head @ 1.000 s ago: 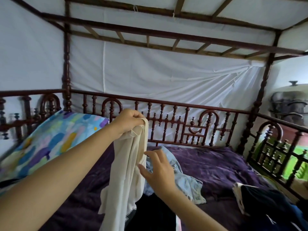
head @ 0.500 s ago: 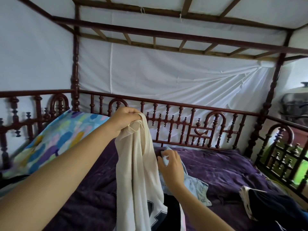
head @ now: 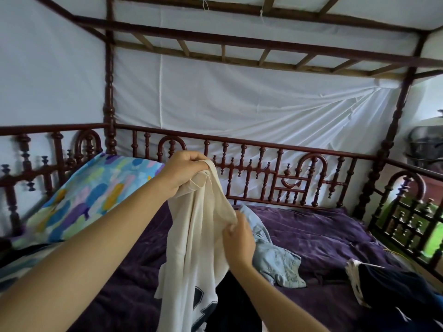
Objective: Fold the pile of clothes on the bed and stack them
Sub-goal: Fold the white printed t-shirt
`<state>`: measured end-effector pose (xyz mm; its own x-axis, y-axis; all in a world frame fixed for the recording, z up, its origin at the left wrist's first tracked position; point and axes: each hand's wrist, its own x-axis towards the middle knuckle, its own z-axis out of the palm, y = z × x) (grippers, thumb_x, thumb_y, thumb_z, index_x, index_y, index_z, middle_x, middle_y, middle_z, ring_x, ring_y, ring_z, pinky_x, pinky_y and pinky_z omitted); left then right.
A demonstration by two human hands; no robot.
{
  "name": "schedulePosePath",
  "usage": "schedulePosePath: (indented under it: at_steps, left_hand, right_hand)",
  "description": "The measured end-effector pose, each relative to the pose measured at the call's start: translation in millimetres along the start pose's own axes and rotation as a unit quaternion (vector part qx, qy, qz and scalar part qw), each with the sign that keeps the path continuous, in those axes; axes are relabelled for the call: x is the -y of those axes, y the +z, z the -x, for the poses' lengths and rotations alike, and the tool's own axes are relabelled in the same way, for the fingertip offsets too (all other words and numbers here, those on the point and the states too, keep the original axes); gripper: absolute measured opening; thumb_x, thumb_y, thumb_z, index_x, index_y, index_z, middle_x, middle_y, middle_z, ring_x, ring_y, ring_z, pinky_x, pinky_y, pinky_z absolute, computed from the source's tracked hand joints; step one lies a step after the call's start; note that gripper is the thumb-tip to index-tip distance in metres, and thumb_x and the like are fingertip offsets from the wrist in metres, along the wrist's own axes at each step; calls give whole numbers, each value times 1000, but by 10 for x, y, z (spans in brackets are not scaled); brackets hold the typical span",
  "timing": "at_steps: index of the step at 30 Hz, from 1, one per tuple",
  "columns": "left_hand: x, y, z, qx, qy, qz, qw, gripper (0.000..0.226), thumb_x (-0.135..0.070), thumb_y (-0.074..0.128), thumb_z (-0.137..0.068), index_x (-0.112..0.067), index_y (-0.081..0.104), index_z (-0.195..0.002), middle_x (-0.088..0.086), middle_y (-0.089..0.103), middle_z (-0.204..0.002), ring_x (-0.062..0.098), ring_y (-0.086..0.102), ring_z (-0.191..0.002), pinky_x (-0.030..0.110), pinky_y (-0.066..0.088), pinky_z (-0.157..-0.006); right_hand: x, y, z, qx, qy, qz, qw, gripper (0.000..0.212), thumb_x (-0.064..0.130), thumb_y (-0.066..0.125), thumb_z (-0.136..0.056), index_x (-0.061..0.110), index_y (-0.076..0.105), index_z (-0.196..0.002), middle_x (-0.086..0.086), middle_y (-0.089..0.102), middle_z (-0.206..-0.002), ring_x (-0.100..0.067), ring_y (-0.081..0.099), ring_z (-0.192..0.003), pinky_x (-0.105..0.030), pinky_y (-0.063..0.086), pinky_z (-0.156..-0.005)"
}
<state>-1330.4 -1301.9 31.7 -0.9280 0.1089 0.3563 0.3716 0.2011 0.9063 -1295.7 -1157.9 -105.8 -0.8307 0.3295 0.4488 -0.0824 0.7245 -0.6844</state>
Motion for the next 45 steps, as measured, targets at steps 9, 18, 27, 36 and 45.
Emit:
schedulePosePath:
  at_steps: [9,18,27,36,45]
  left_hand:
    - [526,-312,-38,-15,-70,-3,997,18,-15,61,-88,-26,66,-74,3,63,-78,20,57,-81,25,44,-70]
    - [755,160,195,76,-78,25,994,12,-26,60,-88,-19,66,-82,-6,68,-78,7,61,-72,19,46,-69]
    - [1286,832,467,211,29,-81,974,58,-14,75,-77,-33,45,-124,-6,61,-105,5,58,-95,31,47,-95]
    - [1183,1082,420,288,28,-101,952,39,-28,73,-78,-36,52,-110,-13,57,-108,-2,52,-93,3,41,-74]
    - [1057,756,246,150,-41,34,987,25,-22,68,-84,-3,63,-68,-1,53,-64,7,45,-61,23,34,-63]
  right_hand:
    - [324,-952,-679,55,-41,-103,992,19,-1,53,-86,14,64,-86,4,55,-69,-10,47,-61,-16,39,-55]
    - [670,-1432,-990,124,-21,-165,978,26,-1,61,-81,19,63,-64,-1,56,-60,-13,49,-51,-28,41,-59]
    - [616,-1674,-1024,103,12,-185,977,27,-4,60,-80,16,63,-63,1,56,-54,-15,49,-54,-28,44,-59]
    - [424,-1938,-1047,93,13,-221,971,29,-6,56,-84,16,63,-66,4,60,-51,-11,54,-51,-20,50,-54]
    - [30,-2188,-1134,68,65,-224,970,22,-6,55,-85,10,63,-72,-4,62,-63,-13,58,-53,-20,52,-54]
